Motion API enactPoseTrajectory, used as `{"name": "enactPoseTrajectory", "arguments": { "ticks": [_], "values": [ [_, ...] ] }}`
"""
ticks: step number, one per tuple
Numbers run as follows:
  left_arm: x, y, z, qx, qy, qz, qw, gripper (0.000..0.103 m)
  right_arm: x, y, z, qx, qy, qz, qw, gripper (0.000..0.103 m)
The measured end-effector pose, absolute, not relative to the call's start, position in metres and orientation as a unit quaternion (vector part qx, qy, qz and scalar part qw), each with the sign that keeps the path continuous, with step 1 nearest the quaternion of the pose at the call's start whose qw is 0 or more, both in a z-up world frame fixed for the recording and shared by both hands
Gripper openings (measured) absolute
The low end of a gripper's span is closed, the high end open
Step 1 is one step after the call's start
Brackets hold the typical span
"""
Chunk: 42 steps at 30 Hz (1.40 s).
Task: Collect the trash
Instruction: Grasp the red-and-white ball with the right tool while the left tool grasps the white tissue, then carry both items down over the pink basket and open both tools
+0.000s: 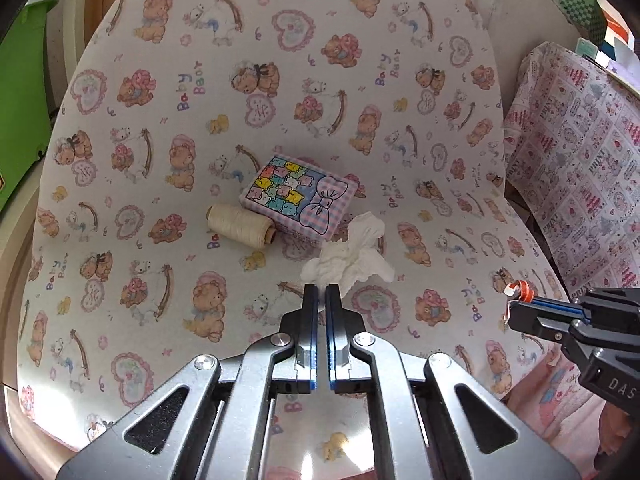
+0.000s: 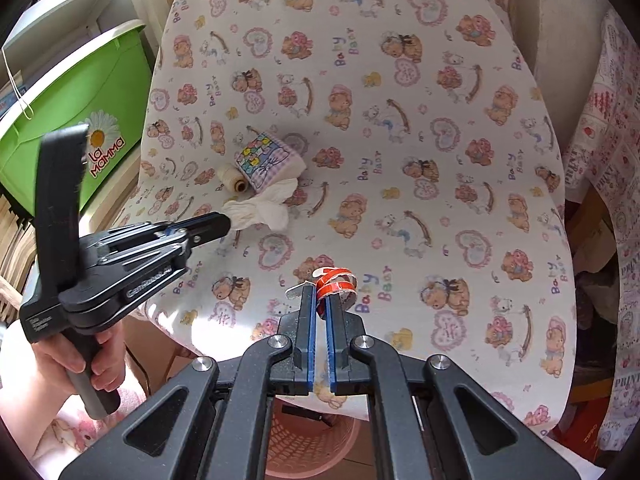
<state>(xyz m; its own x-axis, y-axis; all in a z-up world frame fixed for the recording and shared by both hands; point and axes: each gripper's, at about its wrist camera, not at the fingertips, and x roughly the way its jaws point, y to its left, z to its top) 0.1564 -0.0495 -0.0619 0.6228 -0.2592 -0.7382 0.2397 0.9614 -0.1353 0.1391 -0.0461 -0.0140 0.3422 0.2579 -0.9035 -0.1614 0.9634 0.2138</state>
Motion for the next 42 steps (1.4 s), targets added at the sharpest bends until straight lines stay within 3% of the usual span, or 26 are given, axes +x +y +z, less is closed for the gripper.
{"name": "enactPoseTrajectory", "arguments": {
  "ticks": [25,42],
  "values": [
    [0.088,-0.026,-0.041,0.019,0.38,-0.135,0.915,0.003,0.121,-0.032,-0.009,0.008,0.545,0.136,0.827,0.005],
    [0.031,-0.047,-0.045,0.019,0.414,-0.126,0.901,0.004,0.072,-0.025,0.001,0.031,0.546,0.153,0.823,0.005]
  ]
}}
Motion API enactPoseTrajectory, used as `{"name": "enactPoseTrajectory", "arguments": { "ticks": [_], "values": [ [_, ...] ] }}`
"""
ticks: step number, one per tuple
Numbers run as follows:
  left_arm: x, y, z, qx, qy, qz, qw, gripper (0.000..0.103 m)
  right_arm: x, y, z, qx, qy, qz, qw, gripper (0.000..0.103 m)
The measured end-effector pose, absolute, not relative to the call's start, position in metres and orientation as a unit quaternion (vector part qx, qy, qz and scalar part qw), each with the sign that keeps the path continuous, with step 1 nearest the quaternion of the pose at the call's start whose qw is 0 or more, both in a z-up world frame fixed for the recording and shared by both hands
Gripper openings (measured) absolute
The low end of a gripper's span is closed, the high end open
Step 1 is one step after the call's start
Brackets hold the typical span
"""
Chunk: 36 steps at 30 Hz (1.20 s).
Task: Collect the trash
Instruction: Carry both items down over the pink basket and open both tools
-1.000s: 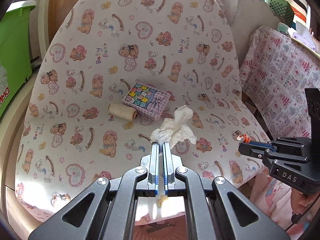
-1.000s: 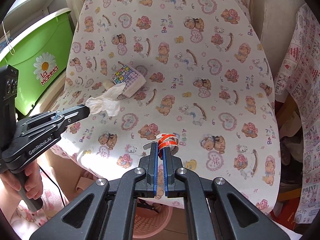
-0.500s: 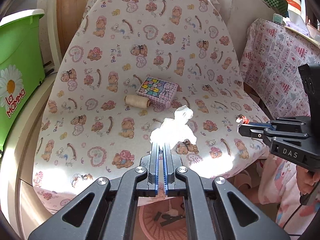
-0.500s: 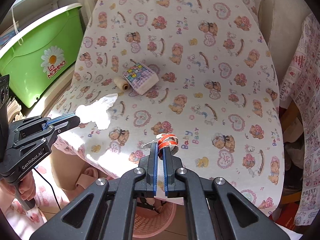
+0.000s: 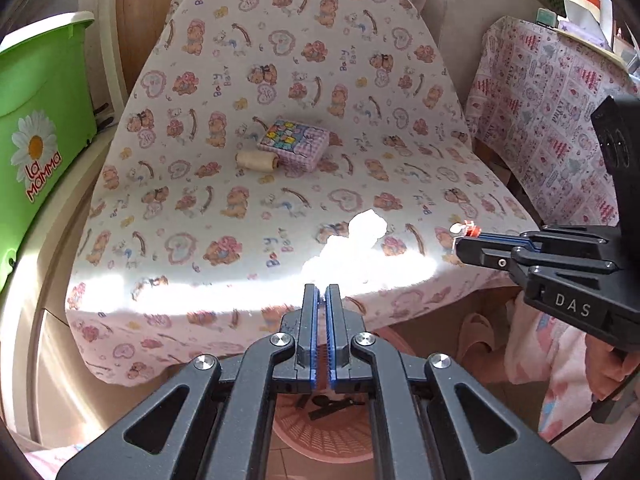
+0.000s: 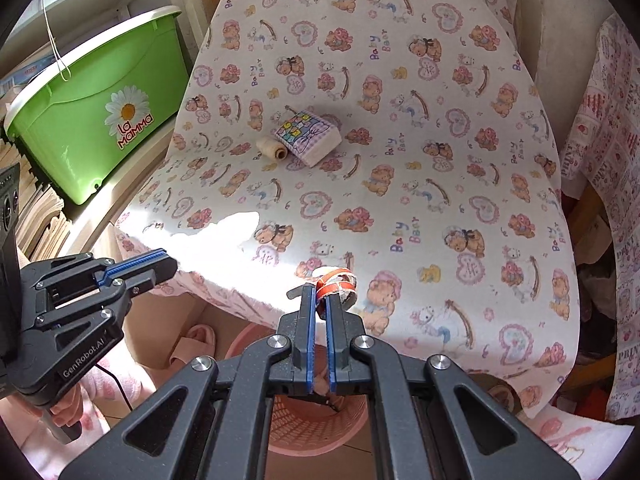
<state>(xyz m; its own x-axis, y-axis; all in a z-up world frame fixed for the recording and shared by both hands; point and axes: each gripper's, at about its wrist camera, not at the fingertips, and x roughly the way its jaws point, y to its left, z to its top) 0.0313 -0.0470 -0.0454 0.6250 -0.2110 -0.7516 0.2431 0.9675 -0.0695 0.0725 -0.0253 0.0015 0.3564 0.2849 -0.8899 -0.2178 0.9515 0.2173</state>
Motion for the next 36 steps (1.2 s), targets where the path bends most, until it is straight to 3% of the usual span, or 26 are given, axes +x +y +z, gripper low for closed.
{"name": "enactPoseTrajectory", "arguments": {
  "ticks": [10,23,29,33,35,36],
  "values": [
    [0.032,-0.035,-0.103,-0.055,0.541,-0.119,0.83,0.004,0.038,-0.009,-0.027,0.014,0.599,0.168,0.783,0.005],
    [0.058,-0.022,-0.179,-0.114,0.65,-0.108,0.743,0.004,0.034,0.008,-0.113,0.027,0.709,0.134,0.692,0.005],
    [0.059,-0.025,-0.205,-0.078,0.677,-0.083,0.727,0.004,0.028,0.015,-0.143,0.016,0.739,0.129,0.661,0.005],
    [0.06,-0.028,-0.209,-0.066,0.684,-0.073,0.723,0.028,0.031,0.015,-0.159,0.029,0.758,0.121,0.64,0.008],
    [0.061,-0.025,-0.207,-0.057,0.681,-0.064,0.727,0.037,0.031,0.013,-0.162,0.025,0.763,0.115,0.636,0.02],
    [0.061,-0.025,-0.204,-0.055,0.678,-0.06,0.73,0.038,0.031,0.013,-0.162,0.021,0.763,0.112,0.636,0.033]
  ]
}}
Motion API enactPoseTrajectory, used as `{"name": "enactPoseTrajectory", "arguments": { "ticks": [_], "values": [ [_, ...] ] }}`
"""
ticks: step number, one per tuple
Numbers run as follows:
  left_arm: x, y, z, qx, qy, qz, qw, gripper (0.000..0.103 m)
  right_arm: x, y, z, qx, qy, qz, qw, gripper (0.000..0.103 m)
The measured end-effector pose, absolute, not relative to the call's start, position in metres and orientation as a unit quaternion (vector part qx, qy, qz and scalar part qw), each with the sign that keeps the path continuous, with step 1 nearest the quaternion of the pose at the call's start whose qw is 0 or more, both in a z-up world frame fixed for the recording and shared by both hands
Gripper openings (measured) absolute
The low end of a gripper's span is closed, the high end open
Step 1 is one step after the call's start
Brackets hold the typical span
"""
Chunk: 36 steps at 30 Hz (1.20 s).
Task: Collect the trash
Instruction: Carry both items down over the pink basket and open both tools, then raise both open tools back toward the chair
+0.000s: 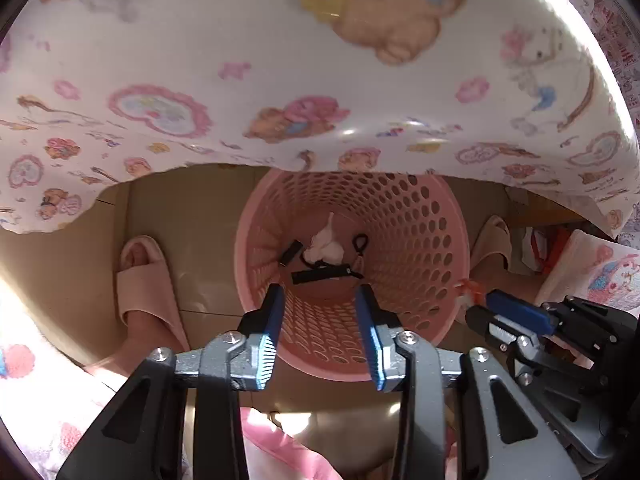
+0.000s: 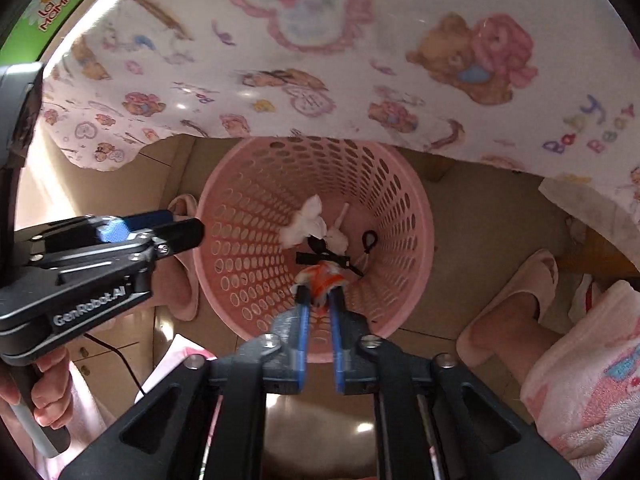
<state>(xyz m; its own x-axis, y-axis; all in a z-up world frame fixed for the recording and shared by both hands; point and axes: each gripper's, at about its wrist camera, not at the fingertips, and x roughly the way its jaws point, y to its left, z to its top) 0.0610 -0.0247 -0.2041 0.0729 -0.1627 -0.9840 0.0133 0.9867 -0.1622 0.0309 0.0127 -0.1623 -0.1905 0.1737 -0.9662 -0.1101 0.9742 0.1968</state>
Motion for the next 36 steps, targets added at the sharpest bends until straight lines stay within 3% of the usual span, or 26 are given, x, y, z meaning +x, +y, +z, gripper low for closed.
{"name": "enactPoseTrajectory", "arguments": {
  "ticks": [1,2,6,11,17,19,22,25,30,36],
  "values": [
    [0.061,-0.023,-0.201,-0.056,0.675,-0.058,0.733,0.039,0.031,0.012,-0.161,0.021,0.762,0.109,0.638,0.042],
    [0.061,-0.022,-0.197,-0.06,0.671,-0.057,0.737,0.04,0.031,0.012,-0.16,0.024,0.759,0.109,0.641,0.045],
    [0.061,-0.019,-0.178,-0.059,0.648,-0.057,0.757,0.042,0.033,0.008,-0.149,0.017,0.746,0.115,0.655,0.046],
    [0.057,-0.024,-0.142,-0.018,0.59,-0.04,0.806,0.059,0.035,0.005,-0.124,0.018,0.72,0.124,0.683,0.047],
    [0.05,-0.02,-0.101,0.006,0.505,-0.017,0.863,0.075,0.04,-0.001,-0.078,-0.004,0.641,0.112,0.759,0.066],
    [0.048,-0.016,-0.088,0.007,0.479,-0.008,0.878,0.078,0.041,-0.003,-0.065,-0.013,0.615,0.108,0.781,0.076],
    [0.044,-0.012,-0.073,0.012,0.445,-0.001,0.895,0.081,0.042,-0.003,-0.05,-0.026,0.587,0.107,0.802,0.083],
    [0.043,-0.014,-0.061,0.021,0.416,-0.001,0.909,0.083,0.045,-0.007,-0.036,-0.012,0.57,0.109,0.814,0.083],
    [0.039,-0.02,-0.034,0.033,0.36,-0.012,0.932,0.103,0.054,-0.024,-0.005,0.015,0.529,0.091,0.844,0.085],
    [0.059,-0.026,-0.008,0.108,0.33,-0.021,0.937,0.102,0.085,-0.037,0.02,-0.02,0.48,0.072,0.874,0.086]
  ]
}}
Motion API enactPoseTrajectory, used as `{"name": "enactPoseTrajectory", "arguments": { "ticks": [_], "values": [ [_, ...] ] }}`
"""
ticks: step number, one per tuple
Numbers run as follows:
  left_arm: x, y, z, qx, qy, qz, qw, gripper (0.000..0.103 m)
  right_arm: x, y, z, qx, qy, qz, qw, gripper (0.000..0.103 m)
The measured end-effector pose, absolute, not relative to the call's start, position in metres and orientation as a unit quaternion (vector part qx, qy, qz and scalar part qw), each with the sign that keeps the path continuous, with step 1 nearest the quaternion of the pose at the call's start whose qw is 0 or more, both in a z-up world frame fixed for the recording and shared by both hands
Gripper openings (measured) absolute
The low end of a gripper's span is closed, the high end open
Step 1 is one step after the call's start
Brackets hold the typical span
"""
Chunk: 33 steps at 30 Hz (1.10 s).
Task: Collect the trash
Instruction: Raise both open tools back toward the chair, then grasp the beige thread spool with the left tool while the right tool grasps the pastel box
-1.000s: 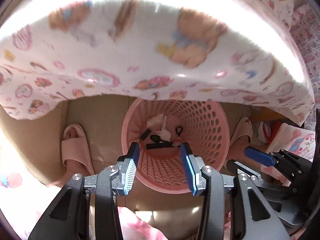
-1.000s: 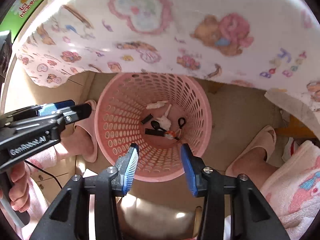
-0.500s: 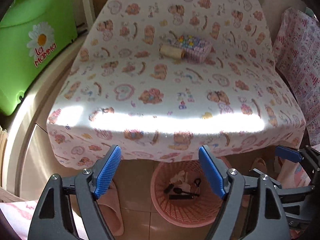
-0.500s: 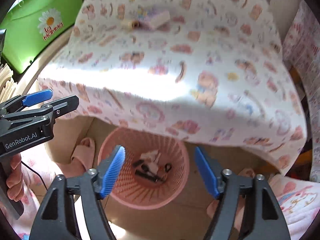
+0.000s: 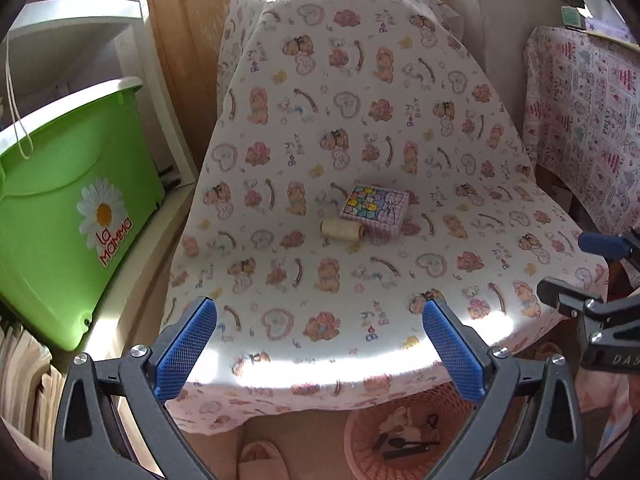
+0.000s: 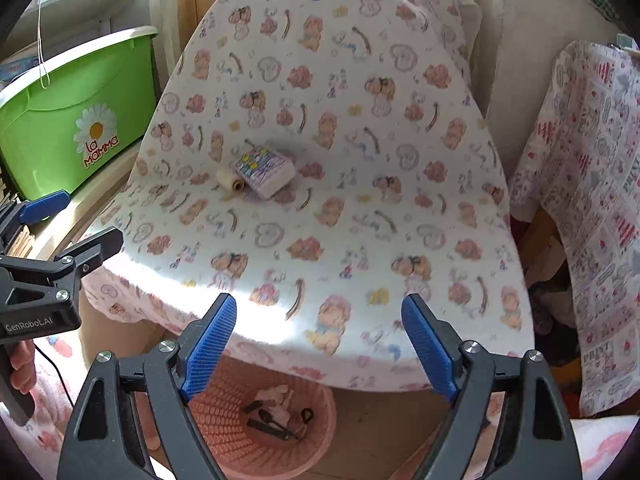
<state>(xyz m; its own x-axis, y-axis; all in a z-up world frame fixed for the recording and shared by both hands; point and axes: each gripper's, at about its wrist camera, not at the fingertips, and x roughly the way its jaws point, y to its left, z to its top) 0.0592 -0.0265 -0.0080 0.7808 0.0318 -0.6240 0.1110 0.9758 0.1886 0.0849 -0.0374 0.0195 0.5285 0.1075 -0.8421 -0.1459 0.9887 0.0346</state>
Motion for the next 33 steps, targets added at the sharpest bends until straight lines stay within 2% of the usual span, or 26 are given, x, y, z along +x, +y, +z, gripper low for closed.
{"name": "enactPoseTrajectory", "arguments": {
  "ticks": [7,16,21,33],
  "values": [
    [0.097,-0.017,-0.012,0.1,0.337,-0.051,0.935,0.102,0.125,-0.045,0.03,-0.031,0.444,0.079,0.892,0.086],
    [0.149,0.012,-0.033,0.055,0.378,-0.048,0.923,0.102,0.162,-0.036,0.007,-0.04,0.462,0.077,0.883,0.086],
    [0.167,0.002,-0.044,0.115,0.373,-0.052,0.919,0.102,0.173,-0.026,0.001,-0.044,0.467,0.085,0.879,0.086],
    [0.2,0.0,-0.077,0.116,0.414,-0.066,0.901,0.102,0.204,-0.021,-0.015,-0.016,0.494,0.075,0.866,0.086]
  ]
}}
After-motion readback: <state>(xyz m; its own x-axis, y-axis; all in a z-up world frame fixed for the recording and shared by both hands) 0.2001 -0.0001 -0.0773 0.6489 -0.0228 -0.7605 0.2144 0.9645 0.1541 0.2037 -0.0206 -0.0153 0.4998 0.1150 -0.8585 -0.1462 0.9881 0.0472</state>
